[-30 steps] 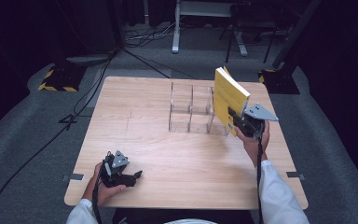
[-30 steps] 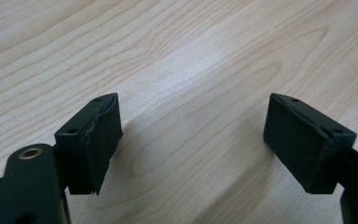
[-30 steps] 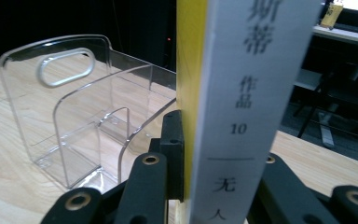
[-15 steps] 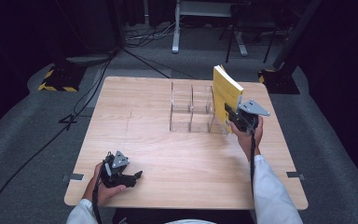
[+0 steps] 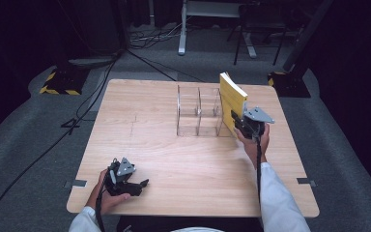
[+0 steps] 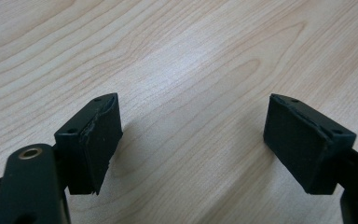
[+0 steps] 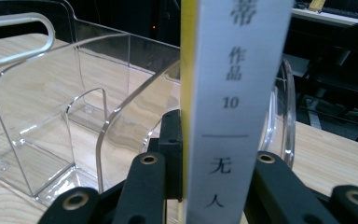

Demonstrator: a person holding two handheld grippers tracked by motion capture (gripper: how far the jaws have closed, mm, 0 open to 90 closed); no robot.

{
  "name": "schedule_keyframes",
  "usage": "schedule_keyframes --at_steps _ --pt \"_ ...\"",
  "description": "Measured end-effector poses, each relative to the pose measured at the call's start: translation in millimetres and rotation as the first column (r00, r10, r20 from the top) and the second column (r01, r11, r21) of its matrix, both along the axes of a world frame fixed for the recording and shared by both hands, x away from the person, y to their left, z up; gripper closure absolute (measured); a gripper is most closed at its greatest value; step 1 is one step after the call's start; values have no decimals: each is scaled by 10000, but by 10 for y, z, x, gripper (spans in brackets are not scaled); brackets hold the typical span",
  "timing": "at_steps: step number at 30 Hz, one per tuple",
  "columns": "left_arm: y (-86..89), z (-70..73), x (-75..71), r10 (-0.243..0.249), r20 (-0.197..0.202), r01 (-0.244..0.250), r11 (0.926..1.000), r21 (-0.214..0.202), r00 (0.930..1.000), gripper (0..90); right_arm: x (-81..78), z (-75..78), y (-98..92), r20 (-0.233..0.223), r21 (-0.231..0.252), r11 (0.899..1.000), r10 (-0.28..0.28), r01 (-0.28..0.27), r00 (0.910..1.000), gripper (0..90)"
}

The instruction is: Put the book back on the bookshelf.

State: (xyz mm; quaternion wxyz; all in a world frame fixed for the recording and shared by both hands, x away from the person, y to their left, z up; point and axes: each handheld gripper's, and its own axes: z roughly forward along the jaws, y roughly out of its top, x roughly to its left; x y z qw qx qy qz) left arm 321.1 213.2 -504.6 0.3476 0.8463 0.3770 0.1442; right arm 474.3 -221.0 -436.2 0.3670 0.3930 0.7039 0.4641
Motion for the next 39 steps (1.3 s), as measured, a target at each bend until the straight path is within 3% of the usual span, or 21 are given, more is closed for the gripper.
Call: schedule_keyframes --at_steps 5,9,12,16,19,24,28,31,34,39 --pt "2 1 2 -37 18 37 10000 35 10000 199 -48 30 -18 89 238 9997 60 -62 9999 742" --pt "1 0 -1 -29 5 29 10000 28 10000 199 -86 43 -41 -5 -41 9993 363 -363 9993 728" --pt "1 0 -1 -55 12 55 10000 38 10000 199 -140 106 -130 189 626 9964 563 -573 9982 696" --pt "0 0 -1 -53 16 53 10000 35 10000 199 -167 164 -196 311 706 9957 582 -603 9978 683" --pt "1 0 -1 -55 12 55 10000 33 10000 199 -189 225 -286 520 1258 9897 614 -676 9968 652" --pt "0 0 -1 -53 11 53 10000 27 10000 198 -215 315 -371 593 1091 9914 663 -725 9960 696" --pt "-1 0 -1 -60 11 60 10000 30 10000 197 -207 361 -398 311 831 9935 756 -779 9967 742" --pt "-1 0 -1 -57 11 57 10000 34 10000 197 -185 370 -420 169 1070 9894 970 -982 9951 757" --pt "-2 0 -1 -61 14 61 10000 30 10000 197 -172 376 -397 252 1079 9867 1192 -1213 9925 764" --pt "-2 -1 0 -64 16 64 10000 28 10000 197 -151 401 -290 508 971 9886 1105 -1150 9926 766"
